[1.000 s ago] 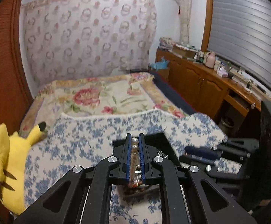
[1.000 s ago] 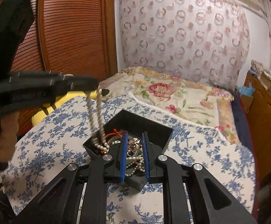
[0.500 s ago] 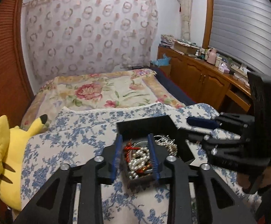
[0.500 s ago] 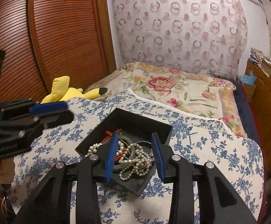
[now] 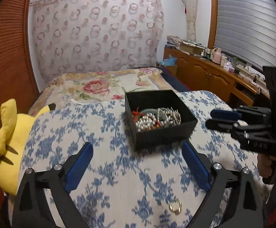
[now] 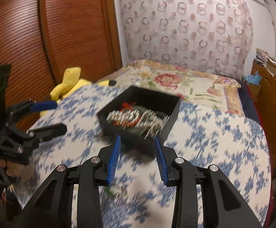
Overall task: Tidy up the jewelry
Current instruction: 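Withdraw both open tools toward the gold ring and green pendant, then grasp the gold ring with the left tool while the right tool grasps the green pendant chain, then lift and carry the ring and pendant over the black box with both tools, then lower the ring and pendant into the box and open both tools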
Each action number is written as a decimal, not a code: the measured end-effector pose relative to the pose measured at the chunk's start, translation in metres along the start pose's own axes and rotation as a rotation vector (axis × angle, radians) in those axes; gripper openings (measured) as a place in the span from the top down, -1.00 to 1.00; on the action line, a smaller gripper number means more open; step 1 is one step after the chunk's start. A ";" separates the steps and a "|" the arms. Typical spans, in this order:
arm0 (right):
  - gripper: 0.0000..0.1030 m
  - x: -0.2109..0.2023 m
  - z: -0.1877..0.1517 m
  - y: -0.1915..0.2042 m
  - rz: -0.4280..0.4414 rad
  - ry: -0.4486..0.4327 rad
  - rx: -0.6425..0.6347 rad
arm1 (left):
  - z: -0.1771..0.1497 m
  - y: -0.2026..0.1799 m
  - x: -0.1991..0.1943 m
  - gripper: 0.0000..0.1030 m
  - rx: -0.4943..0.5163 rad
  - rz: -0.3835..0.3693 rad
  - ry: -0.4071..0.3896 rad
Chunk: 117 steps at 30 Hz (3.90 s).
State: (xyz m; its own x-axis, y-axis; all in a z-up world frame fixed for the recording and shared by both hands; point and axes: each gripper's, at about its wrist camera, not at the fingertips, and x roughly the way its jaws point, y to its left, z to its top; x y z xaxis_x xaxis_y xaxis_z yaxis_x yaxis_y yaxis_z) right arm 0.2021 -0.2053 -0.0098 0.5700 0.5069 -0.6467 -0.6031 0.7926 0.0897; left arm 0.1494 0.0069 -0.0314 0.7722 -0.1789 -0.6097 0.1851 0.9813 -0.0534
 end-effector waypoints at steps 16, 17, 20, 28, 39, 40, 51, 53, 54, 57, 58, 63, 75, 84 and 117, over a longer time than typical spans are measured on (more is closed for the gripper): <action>0.55 0.028 -0.054 0.048 0.074 0.177 -0.148 | -0.056 0.009 -0.013 -0.85 -0.023 0.004 0.082; 0.55 0.030 -0.054 0.047 0.066 0.184 -0.154 | -0.059 0.009 -0.012 -0.85 -0.019 0.005 0.088; 0.56 0.036 -0.055 0.045 0.045 0.214 -0.166 | -0.062 0.007 -0.011 -0.85 -0.010 0.001 0.105; 0.88 0.031 -0.058 0.039 0.045 0.203 -0.153 | -0.066 -0.010 -0.003 -0.85 0.026 -0.052 0.154; 0.88 0.003 -0.055 0.026 0.052 0.118 -0.068 | -0.069 -0.040 0.005 -0.19 0.092 -0.120 0.193; 0.88 0.001 -0.056 0.026 0.052 0.115 -0.066 | -0.070 -0.041 0.007 -0.11 0.094 -0.122 0.199; 0.88 -0.008 -0.053 0.025 0.045 0.090 -0.059 | -0.075 -0.054 0.017 0.44 0.144 -0.096 0.225; 0.88 -0.010 -0.052 0.025 0.045 0.084 -0.058 | -0.076 -0.055 0.017 0.54 0.147 -0.093 0.223; 0.88 -0.011 -0.052 0.025 0.043 0.082 -0.059 | -0.076 -0.055 0.017 0.63 0.151 -0.095 0.222; 0.88 -0.011 -0.050 0.025 0.040 0.079 -0.060 | -0.076 -0.056 0.017 0.64 0.150 -0.110 0.220; 0.88 -0.012 -0.049 0.024 0.039 0.076 -0.059 | -0.076 -0.056 0.017 0.64 0.148 -0.110 0.219; 0.88 -0.017 -0.042 0.024 0.035 0.060 -0.059 | -0.069 -0.052 0.015 0.64 0.124 -0.101 0.200; 0.88 -0.032 0.015 0.016 0.012 -0.048 -0.066 | -0.019 -0.042 0.014 0.64 0.111 -0.065 0.121; 0.88 -0.019 0.061 0.006 -0.017 -0.089 -0.071 | 0.029 -0.032 0.030 0.64 0.093 -0.029 0.066; 0.70 0.014 0.056 -0.036 -0.029 -0.031 0.041 | 0.083 -0.010 0.122 0.63 0.036 -0.017 0.068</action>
State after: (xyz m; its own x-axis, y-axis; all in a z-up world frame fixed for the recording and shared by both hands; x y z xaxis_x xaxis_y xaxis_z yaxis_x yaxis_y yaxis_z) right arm 0.2634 -0.2072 0.0203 0.6043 0.4928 -0.6261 -0.5629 0.8202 0.1021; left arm 0.2924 -0.0306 -0.0395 0.7262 -0.1890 -0.6610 0.2202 0.9748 -0.0368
